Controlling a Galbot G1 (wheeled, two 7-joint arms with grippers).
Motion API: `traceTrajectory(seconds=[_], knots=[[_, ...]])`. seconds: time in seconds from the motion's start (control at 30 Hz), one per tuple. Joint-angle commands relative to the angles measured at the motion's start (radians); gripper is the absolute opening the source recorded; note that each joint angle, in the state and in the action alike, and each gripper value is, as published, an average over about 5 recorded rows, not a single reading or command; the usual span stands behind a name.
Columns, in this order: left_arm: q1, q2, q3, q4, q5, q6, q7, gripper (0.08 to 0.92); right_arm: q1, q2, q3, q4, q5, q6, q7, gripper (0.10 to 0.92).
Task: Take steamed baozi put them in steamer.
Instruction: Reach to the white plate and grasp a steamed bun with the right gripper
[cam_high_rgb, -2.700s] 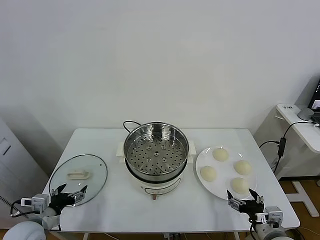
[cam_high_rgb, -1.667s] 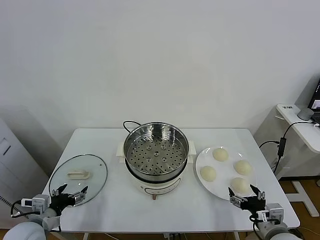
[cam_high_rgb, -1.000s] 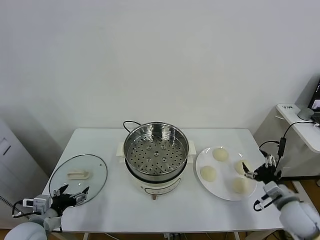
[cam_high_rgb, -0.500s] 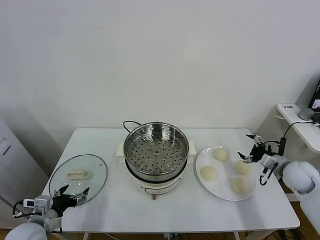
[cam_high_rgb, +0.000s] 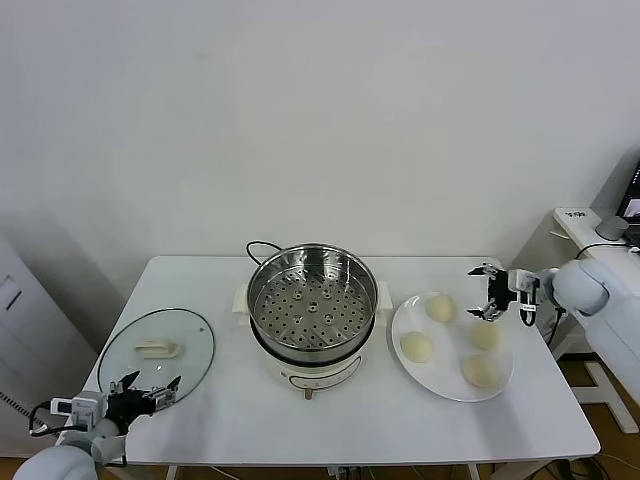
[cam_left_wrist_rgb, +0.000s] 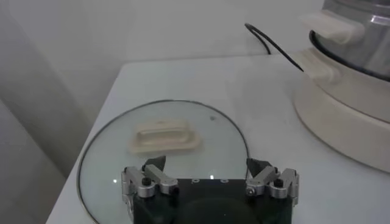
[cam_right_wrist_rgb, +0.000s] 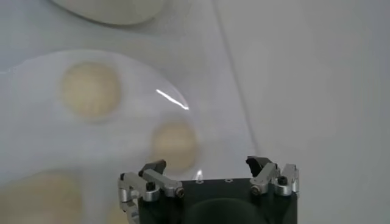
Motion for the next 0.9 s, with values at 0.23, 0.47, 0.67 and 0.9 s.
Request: traceTrajectory(seconds=[0.23,0.47,0.67,0.9], knots=[[-0.002,0.003,-0.001,0.002,0.001,0.006,-0.001,0.823,0.285,0.202,-0.269,-0.302,-0.133,0.106,-0.198,0.823],[-0.006,0.002,0.003,0.004,0.001,0.006,0.0,0.823,0.234,0.236,-0.233,-0.354,-0.211,0.137,-0.133,0.823],[-0.005,0.002,0.005,0.006,0.001,0.005,0.001,0.823,0.173,0.271,-0.153,-0.4,-0.245,0.158,-0.051,0.823],[-0.004,0.006,0.007,0.005,0.001,0.005,0.003,0.823,0.146,0.315,-0.111,-0.445,-0.257,0.158,-0.01,0.823]])
